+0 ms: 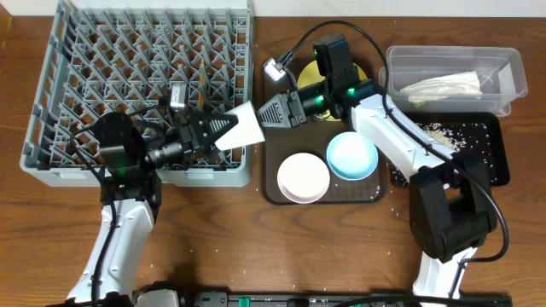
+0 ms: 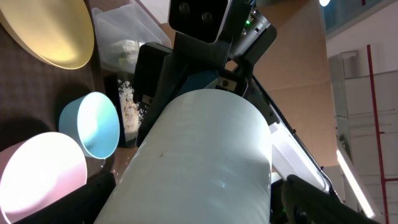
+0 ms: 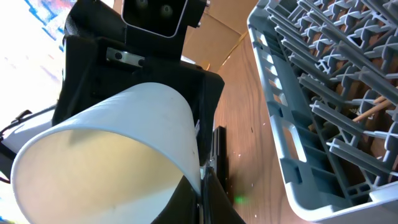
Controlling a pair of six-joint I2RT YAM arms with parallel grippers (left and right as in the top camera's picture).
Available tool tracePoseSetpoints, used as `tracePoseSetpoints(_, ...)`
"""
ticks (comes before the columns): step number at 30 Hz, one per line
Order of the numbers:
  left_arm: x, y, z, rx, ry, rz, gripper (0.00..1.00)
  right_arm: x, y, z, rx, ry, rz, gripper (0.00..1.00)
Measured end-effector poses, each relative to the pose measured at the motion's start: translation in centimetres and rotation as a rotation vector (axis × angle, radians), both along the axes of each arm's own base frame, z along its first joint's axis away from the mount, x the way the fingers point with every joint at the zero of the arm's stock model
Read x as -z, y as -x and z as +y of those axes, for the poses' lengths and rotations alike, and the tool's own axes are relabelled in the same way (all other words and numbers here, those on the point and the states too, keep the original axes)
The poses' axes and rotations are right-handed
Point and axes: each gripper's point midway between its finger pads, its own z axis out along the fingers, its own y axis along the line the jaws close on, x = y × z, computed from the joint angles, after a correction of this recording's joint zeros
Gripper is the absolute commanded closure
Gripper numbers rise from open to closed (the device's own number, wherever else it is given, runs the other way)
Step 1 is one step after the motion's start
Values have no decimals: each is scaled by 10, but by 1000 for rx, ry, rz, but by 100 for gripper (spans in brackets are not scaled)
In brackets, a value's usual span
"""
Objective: Sort waste into correct bins and load items into the dishwasher
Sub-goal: 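Grasp the white cup with left gripper, then open right gripper, then carry cup with left gripper into dish rack and release it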
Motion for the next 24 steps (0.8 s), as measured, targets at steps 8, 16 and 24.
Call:
tracePoseSetpoints(8, -1, 1, 0, 8, -2, -11, 55, -1, 1, 0, -7, -7, 4, 99)
tracePoseSetpoints(16, -1, 2, -1, 10, -2, -11, 71, -2, -2, -1, 2, -8, -1, 44)
tracePoseSetpoints(24, -14, 0, 0, 8, -1, -85, 77, -1, -50, -51, 156, 1, -5, 11)
